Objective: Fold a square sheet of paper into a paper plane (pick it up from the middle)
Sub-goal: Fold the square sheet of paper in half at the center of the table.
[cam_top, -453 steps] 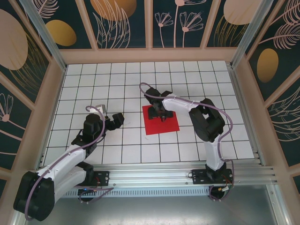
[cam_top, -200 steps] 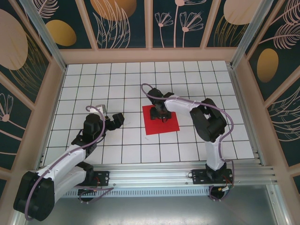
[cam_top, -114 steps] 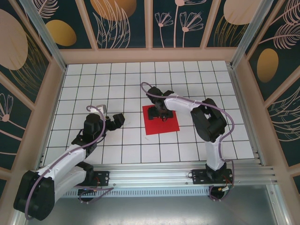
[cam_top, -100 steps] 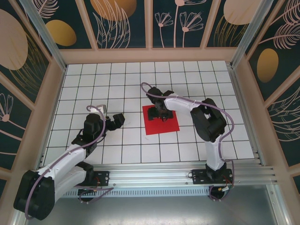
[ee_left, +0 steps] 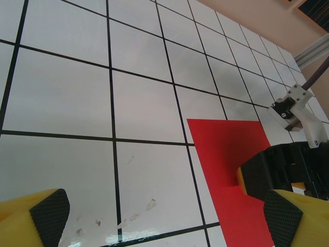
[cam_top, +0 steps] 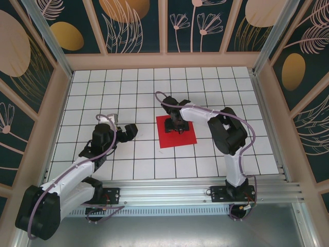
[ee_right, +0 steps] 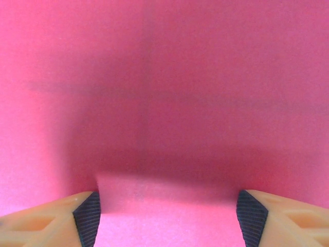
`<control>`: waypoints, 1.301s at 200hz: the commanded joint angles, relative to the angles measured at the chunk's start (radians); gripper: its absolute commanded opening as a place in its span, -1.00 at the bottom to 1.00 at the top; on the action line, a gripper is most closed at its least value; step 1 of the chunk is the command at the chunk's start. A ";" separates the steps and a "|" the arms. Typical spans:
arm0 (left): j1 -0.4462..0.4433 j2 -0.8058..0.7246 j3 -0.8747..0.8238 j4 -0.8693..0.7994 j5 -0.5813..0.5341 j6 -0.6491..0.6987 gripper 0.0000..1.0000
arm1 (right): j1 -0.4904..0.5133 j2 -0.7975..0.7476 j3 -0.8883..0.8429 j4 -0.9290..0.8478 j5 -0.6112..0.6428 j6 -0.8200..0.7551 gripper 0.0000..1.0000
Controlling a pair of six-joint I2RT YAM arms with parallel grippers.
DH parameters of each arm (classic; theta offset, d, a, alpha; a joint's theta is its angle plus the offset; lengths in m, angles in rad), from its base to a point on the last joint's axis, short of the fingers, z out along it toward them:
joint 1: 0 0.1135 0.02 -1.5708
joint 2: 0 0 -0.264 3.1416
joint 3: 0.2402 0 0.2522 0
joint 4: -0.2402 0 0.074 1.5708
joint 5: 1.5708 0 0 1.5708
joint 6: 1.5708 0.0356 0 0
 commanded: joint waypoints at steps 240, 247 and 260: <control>-0.003 0.031 0.066 0.029 0.146 -0.027 0.97 | -0.124 -0.377 -0.332 0.502 -0.466 0.149 -0.21; -0.003 0.043 0.066 0.045 0.174 -0.037 0.97 | -0.138 -0.382 -0.368 0.532 -0.470 0.164 -0.21; -0.004 0.066 0.066 0.078 0.222 -0.059 0.97 | -0.155 -0.391 -0.427 0.578 -0.473 0.185 -0.20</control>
